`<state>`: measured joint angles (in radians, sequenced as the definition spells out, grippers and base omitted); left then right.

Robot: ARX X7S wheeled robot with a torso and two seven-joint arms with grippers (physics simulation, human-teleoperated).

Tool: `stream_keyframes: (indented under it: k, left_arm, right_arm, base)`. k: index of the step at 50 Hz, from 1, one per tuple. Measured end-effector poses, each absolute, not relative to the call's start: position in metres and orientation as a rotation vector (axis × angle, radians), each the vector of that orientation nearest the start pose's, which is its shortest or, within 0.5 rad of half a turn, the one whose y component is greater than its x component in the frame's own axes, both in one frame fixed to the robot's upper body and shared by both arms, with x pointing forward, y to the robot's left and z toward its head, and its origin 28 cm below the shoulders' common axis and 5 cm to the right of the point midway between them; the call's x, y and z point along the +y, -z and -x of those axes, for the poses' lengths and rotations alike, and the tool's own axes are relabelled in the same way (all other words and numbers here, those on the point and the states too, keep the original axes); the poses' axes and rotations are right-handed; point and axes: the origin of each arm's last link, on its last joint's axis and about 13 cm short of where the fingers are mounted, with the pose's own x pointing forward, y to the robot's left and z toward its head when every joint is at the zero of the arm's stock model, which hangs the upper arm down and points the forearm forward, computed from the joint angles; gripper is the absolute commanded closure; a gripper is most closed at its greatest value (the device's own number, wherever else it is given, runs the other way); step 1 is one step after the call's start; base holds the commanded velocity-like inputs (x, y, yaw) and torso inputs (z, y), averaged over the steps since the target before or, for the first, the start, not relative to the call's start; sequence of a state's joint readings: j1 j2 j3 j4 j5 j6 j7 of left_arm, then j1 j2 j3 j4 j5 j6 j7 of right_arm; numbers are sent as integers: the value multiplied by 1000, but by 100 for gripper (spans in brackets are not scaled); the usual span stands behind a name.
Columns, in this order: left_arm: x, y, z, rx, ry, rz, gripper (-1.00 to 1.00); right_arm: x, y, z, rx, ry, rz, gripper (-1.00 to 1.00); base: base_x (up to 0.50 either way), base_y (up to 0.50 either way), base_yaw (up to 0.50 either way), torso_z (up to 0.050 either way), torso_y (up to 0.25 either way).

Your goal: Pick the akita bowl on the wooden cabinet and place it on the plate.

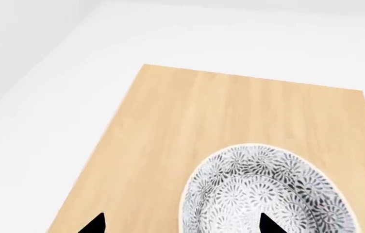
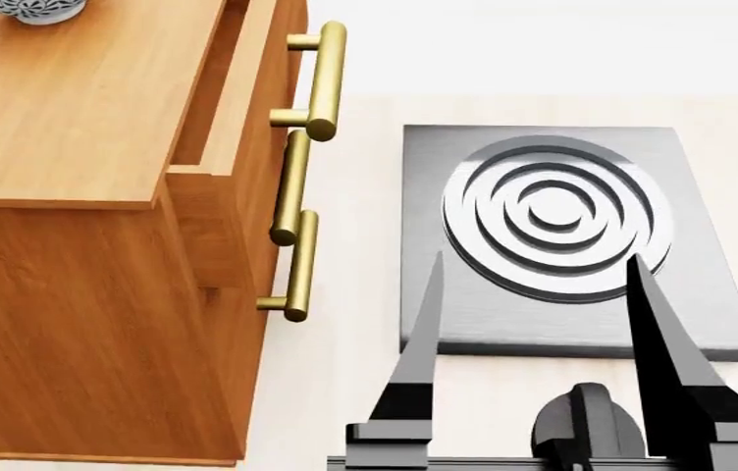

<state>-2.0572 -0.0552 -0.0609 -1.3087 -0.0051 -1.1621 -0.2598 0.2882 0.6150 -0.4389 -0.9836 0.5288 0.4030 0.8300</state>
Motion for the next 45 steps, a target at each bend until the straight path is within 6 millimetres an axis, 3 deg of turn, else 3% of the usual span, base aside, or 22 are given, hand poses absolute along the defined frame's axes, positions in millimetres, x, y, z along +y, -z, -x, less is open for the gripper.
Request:
stream_keyframes:
  k: [25, 26, 45]
  left_arm:
    - [227, -413, -374, 479, -170, 65, -100]
    - [227, -412, -375, 480, -170, 62, 100]
    - [223, -414, -377, 437, -146, 3, 100]
  right_arm:
    - [-81, -192, -162, -491, -40, -48, -100]
    - [-81, -192, -162, -491, -40, -48, -100]
    - [-81, -191, -163, -489, -39, -47, -100]
  base:
    - [0, 0, 0, 0, -27]
    - [0, 0, 0, 0, 0]
    - [0, 0, 0, 0, -2]
